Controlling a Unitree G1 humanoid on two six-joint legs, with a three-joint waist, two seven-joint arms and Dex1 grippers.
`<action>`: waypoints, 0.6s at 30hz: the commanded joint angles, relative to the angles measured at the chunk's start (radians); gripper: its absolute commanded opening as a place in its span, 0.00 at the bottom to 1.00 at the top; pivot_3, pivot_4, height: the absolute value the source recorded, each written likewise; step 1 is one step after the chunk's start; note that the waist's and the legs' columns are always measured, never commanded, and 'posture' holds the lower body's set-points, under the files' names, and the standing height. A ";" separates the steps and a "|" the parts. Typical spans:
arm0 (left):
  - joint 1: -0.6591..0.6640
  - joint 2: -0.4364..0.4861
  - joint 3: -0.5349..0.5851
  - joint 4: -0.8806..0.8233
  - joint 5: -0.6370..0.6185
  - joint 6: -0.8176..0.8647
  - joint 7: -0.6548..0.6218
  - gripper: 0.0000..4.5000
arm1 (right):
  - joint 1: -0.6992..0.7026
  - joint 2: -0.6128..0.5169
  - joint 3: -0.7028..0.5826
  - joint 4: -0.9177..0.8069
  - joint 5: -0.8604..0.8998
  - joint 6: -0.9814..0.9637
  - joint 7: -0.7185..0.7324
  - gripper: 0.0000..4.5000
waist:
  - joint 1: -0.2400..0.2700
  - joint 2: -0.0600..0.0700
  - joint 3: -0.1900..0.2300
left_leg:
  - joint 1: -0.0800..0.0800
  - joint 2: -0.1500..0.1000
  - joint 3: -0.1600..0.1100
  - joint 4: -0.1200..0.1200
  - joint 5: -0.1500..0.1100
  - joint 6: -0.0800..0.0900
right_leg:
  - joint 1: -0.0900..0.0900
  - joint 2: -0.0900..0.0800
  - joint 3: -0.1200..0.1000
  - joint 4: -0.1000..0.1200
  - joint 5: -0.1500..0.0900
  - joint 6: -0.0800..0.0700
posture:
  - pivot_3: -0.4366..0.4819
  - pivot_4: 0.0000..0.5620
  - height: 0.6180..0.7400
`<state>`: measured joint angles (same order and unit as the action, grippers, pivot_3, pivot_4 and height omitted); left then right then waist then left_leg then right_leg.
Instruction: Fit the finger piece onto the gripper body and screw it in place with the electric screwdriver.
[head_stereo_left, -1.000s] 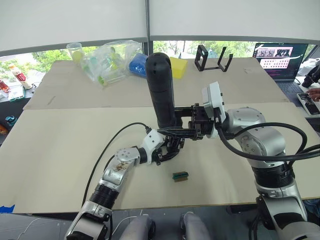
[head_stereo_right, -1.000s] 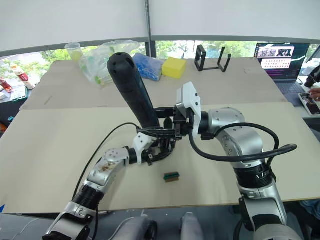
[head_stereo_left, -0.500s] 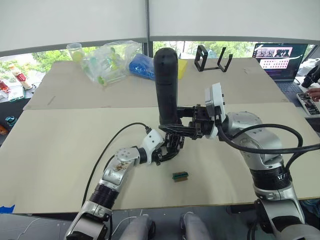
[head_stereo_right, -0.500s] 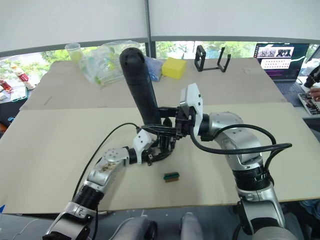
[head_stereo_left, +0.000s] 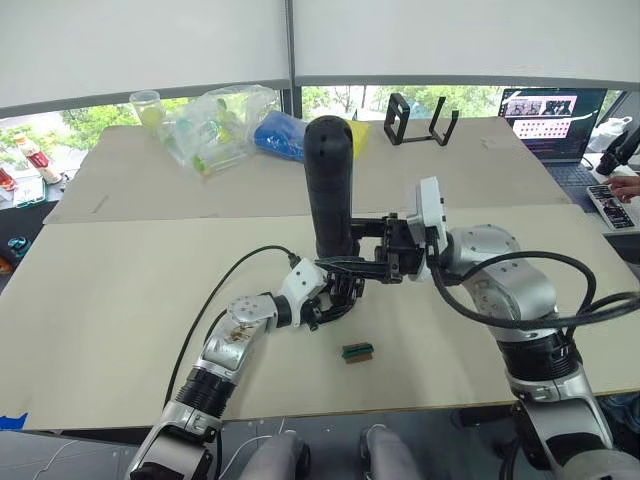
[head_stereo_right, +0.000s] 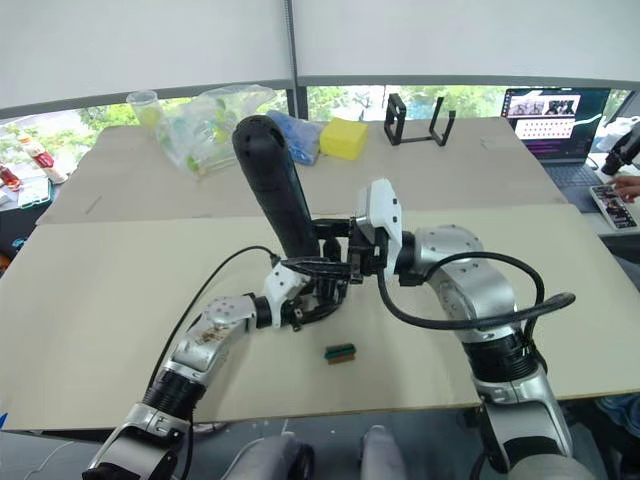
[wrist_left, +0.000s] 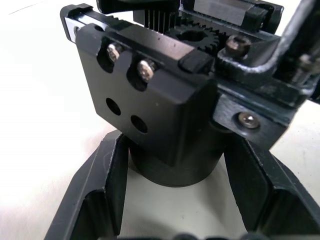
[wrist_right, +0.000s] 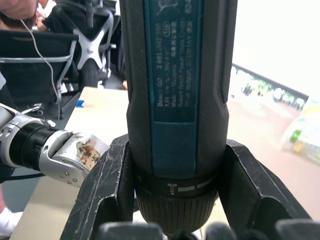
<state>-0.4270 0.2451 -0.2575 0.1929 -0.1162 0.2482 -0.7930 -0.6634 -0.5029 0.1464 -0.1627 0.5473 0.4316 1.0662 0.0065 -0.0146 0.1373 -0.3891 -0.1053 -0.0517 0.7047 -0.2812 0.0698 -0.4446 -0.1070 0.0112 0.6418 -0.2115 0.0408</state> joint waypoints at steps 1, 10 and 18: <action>-0.021 0.003 0.019 -0.029 -0.014 -0.011 -0.004 0.51 | 0.039 -0.039 0.024 0.091 -0.051 0.088 -0.020 0.43 | 0.001 0.000 0.000 | 0.004 0.000 0.000 -0.003 0.000 0.000 | 0.004 0.000 0.000 -0.002 0.000 0.000 | 0.48 0.27 0.98; -0.021 0.004 0.016 -0.026 -0.012 -0.015 -0.005 0.51 | 0.054 -0.044 0.044 0.135 -0.112 -0.048 0.006 0.43 | 0.002 0.000 -0.001 | 0.009 0.000 0.000 -0.009 0.000 0.000 | 0.009 0.000 0.000 -0.008 0.000 0.000 | 0.48 0.27 0.98; -0.020 0.005 0.015 -0.027 -0.011 -0.021 -0.005 0.51 | 0.065 -0.046 0.061 0.154 -0.075 0.022 -0.019 0.43 | 0.001 0.000 -0.002 | 0.014 0.001 0.000 -0.010 -0.001 0.001 | 0.013 0.001 0.000 -0.010 0.000 0.000 | 0.48 0.27 0.98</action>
<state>-0.4270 0.2464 -0.2615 0.2053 -0.1150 0.2488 -0.7938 -0.6408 -0.5194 0.1667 -0.1200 0.5573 0.3348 1.0986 0.0071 -0.0147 0.1352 -0.3740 -0.1043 -0.0517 0.6941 -0.2823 0.0715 -0.4308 -0.1063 0.0114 0.6317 -0.2115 0.0408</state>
